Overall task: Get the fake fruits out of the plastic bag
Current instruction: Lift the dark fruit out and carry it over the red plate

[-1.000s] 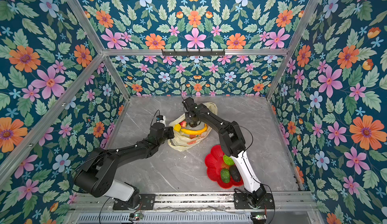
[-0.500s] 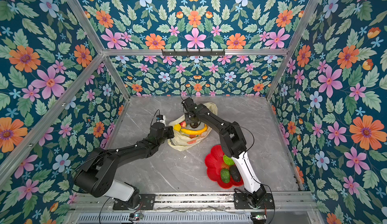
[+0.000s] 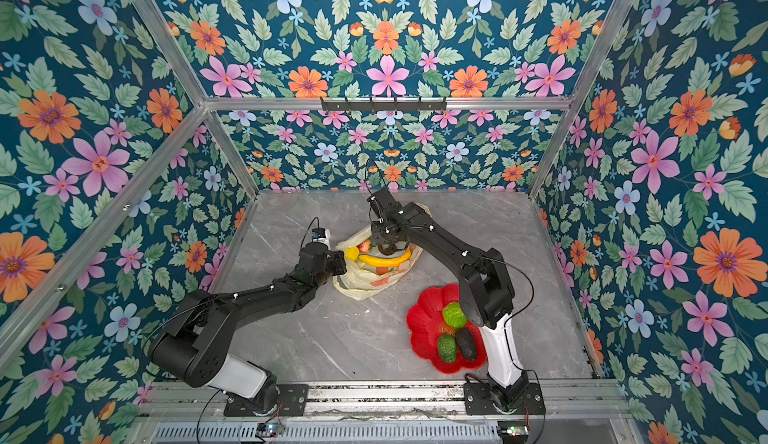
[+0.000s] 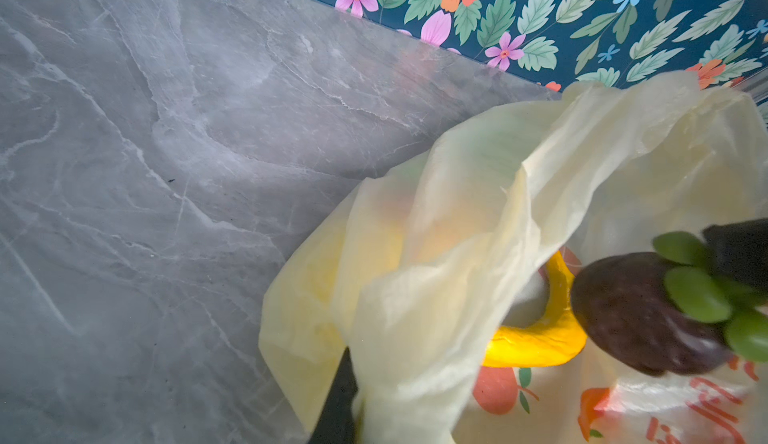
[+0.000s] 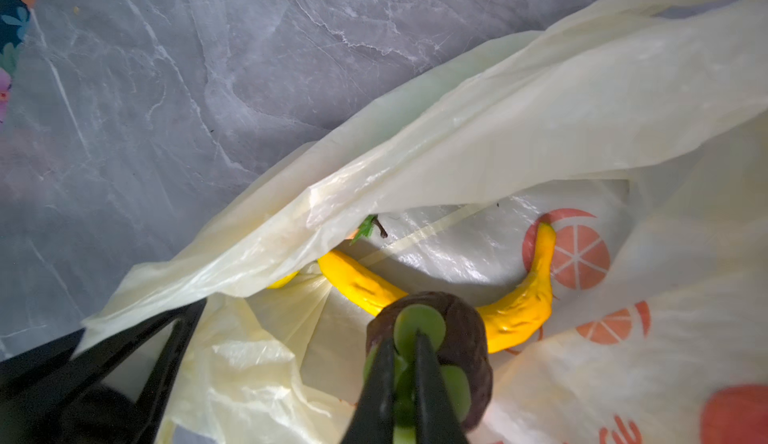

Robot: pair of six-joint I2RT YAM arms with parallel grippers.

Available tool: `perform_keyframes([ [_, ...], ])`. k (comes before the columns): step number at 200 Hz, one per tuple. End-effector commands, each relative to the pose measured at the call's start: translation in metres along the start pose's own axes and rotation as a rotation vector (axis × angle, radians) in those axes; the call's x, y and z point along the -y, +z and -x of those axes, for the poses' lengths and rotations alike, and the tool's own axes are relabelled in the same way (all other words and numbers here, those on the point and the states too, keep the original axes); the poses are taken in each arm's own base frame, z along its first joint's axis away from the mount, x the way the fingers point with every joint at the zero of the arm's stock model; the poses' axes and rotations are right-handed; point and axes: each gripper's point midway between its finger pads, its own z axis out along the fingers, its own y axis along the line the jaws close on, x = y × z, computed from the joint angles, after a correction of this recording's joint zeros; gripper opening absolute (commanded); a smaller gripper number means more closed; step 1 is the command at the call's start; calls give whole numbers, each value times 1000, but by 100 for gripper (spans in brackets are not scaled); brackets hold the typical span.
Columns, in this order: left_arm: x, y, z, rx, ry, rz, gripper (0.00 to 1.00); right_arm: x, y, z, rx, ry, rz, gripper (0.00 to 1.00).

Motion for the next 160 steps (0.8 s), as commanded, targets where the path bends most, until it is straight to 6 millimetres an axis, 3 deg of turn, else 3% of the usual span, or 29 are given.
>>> perform_keyframes([
  [1, 4, 0, 3, 4, -5, -17, 12, 2, -18, -9, -23, 20, 7, 3],
  [41, 5, -1, 3, 1, -15, -22, 12, 15, -58, -24, -9, 59, 6, 3],
  [74, 5, 1, 1, -6, -16, -25, 12, 36, -80, -55, -24, 86, -25, 3],
  [77, 5, 2, 0, -8, -15, -25, 12, 37, -92, -54, -5, 92, -13, 3],
  [88, 5, 2, 0, -10, -14, -23, 12, 44, -100, -65, -5, 103, -23, 3],
  [138, 3, 3, -2, -12, -13, -16, 12, 72, -110, -130, -75, 186, -35, 3],
  [160, 3, 4, -2, -13, -12, -15, 12, 74, -109, -154, -93, 229, 1, 3],
])
